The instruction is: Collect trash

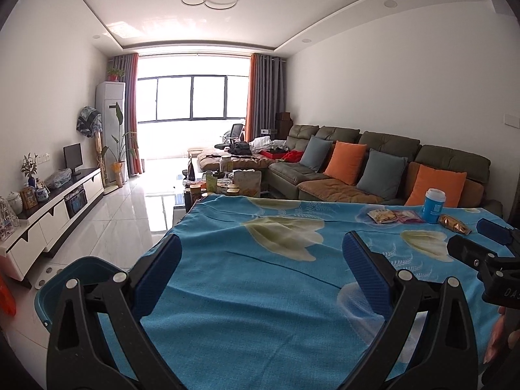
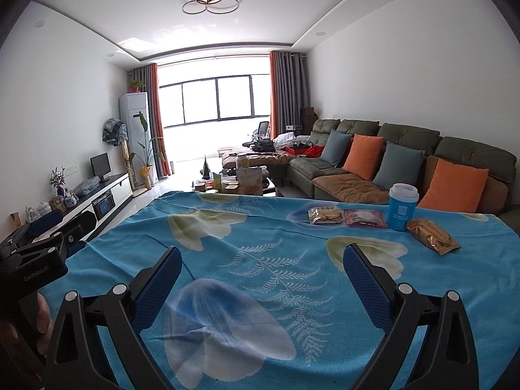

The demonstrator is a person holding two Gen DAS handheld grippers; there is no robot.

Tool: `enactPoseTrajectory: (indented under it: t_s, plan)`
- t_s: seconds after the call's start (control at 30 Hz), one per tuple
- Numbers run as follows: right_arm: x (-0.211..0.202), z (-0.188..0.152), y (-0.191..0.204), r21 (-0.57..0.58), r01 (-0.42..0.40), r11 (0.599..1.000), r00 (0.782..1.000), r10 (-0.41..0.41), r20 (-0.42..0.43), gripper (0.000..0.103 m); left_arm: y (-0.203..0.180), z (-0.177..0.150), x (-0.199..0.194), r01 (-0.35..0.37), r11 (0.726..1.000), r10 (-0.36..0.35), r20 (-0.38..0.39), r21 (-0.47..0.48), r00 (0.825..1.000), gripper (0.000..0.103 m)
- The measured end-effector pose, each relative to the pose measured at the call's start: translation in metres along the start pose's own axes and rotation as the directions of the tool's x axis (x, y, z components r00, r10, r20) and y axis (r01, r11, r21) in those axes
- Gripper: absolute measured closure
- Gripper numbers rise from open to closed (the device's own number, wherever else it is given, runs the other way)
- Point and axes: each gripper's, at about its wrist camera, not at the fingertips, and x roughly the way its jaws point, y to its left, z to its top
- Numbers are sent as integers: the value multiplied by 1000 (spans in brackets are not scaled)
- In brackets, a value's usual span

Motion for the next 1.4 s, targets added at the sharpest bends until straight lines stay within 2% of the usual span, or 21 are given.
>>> enactPoseTrajectory:
  t_s: [0.53,1.4]
  plan:
    - [-18,3,-17,26,60,998,997,-61,44,7,-16,0,-6,19,999,-20,34,26,999,6]
    - [-30,8,-16,15,95,995,992,-96,80,7,-17,-1,-7,6,1000,-7,42,23,999,6]
